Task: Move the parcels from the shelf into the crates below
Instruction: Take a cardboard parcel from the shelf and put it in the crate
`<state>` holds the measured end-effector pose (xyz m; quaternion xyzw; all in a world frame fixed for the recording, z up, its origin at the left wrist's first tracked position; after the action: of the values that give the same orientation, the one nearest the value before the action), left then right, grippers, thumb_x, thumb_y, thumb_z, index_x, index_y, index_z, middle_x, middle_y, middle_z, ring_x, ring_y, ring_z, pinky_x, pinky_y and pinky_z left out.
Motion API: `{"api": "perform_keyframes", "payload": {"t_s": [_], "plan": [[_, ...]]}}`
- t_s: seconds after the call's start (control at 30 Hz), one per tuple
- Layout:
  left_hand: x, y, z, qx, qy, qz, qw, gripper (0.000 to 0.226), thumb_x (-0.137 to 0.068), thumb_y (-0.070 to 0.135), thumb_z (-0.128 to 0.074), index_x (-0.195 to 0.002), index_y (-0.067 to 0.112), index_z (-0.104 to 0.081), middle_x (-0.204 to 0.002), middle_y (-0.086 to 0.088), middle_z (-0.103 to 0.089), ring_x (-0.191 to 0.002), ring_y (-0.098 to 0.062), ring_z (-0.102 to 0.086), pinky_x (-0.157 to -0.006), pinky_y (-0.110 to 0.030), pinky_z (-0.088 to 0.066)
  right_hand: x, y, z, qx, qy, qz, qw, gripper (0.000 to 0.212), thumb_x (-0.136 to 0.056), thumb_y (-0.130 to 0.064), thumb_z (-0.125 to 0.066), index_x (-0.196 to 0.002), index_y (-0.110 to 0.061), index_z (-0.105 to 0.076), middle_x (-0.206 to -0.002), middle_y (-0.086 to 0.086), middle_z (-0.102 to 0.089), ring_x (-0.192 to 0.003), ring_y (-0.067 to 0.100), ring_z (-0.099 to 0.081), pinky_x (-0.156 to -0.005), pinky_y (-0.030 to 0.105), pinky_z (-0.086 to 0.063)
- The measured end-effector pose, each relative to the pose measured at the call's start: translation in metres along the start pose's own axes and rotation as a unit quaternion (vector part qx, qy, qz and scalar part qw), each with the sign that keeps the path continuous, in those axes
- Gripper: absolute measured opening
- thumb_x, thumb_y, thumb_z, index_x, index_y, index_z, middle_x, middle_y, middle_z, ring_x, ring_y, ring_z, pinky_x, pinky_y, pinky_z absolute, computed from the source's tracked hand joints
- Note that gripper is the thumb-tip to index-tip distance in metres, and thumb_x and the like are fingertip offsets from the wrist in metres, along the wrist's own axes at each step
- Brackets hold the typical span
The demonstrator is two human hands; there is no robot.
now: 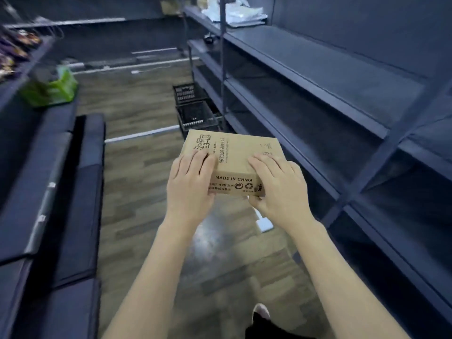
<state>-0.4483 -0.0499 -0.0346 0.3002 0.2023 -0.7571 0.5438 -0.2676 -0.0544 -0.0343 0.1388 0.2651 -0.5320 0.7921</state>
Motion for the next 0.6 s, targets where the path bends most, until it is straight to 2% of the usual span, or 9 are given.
{"api": "perform_keyframes", "payload": {"t_s": [0.1,0.2,0.37,0.6], "plan": [[0.007,-0.054,0.000,-0.022,-0.048,0.051,0.997,0.070,-0.045,0.014,-0.081,-0.111,0.007,-0.062,-0.118,-0.010,-0.062,-0.112,-0.025,-0.046,-0.099,-0.036,-0.026,-0.035,-0.031,-0.030,-0.030,-0.005,0.059,0.998,0.072,-0.048,-0.026,-0.082,-0.116,-0.012,-0.063,-0.116,0.003,-0.065,-0.108,0.027,-0.059,-0.086,0.034,-0.033],[0.002,-0.093,-0.005,-0.040,-0.068,0.099,0.992,0.075,-0.048,0.020,-0.086,-0.117,0.010,-0.059,-0.125,-0.008,-0.059,-0.117,-0.026,-0.049,-0.104,-0.037,-0.019,-0.075,-0.048,-0.058,-0.060,-0.001,0.104,0.993,0.068,-0.051,-0.024,-0.078,-0.116,-0.013,-0.062,-0.118,0.003,-0.064,-0.108,0.027,-0.059,-0.086,0.033,-0.031],[-0.027,-0.140,-0.041,-0.068,-0.054,0.125,0.988,0.077,-0.052,0.017,-0.085,-0.124,0.010,-0.057,-0.130,-0.007,-0.057,-0.123,-0.019,-0.037,-0.105,-0.039,-0.018,-0.138,-0.047,-0.112,-0.102,0.011,0.140,0.985,0.071,-0.052,-0.019,-0.081,-0.119,-0.011,-0.061,-0.123,0.004,-0.062,-0.112,0.029,-0.057,-0.090,0.033,-0.030],[-0.094,-0.190,-0.106,-0.102,-0.035,0.166,0.980,0.082,-0.054,0.018,-0.086,-0.129,0.010,-0.055,-0.132,-0.006,-0.056,-0.126,-0.025,-0.044,-0.109,-0.039,-0.016,-0.240,-0.021,-0.186,-0.137,0.008,0.169,0.976,0.070,-0.056,-0.020,-0.083,-0.122,-0.013,-0.060,-0.126,0.002,-0.060,-0.117,0.026,-0.054,-0.096,0.032,-0.030]]}}
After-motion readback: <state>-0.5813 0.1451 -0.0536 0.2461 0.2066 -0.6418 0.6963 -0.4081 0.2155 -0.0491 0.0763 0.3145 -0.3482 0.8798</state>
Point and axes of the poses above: each hand's wrist, its own x-axis away from the middle knuckle, its own z-axis out of the back of the hand, y = z × x, the point moved 3 cm from there along -x, towards the middle knuckle
